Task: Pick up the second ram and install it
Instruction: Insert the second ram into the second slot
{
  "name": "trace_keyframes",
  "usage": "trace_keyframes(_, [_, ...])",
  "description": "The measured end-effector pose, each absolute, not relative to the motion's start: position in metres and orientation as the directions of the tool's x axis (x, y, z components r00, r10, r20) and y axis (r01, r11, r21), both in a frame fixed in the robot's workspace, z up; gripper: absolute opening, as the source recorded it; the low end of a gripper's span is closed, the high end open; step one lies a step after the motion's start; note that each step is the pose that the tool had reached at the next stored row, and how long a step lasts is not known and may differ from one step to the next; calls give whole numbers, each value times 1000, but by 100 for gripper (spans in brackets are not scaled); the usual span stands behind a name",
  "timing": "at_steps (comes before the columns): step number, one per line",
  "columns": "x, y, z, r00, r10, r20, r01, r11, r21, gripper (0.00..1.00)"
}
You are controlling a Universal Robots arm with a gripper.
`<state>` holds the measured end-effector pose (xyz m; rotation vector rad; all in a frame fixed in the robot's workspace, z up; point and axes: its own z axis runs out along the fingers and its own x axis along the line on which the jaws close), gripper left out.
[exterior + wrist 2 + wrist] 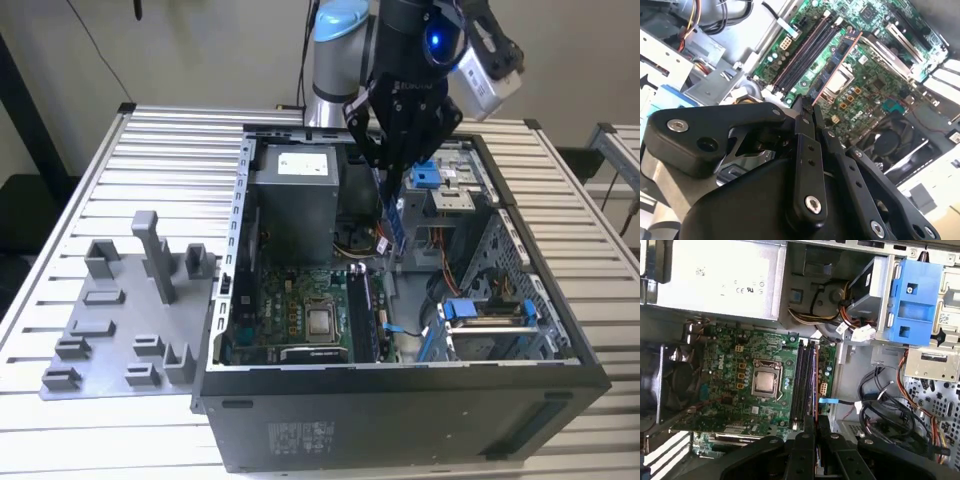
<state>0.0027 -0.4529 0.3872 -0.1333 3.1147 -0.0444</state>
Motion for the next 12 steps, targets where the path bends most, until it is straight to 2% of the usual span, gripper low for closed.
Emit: trace_keyframes(12, [3,-453,387,-999,38,-23,39,999,-29,14])
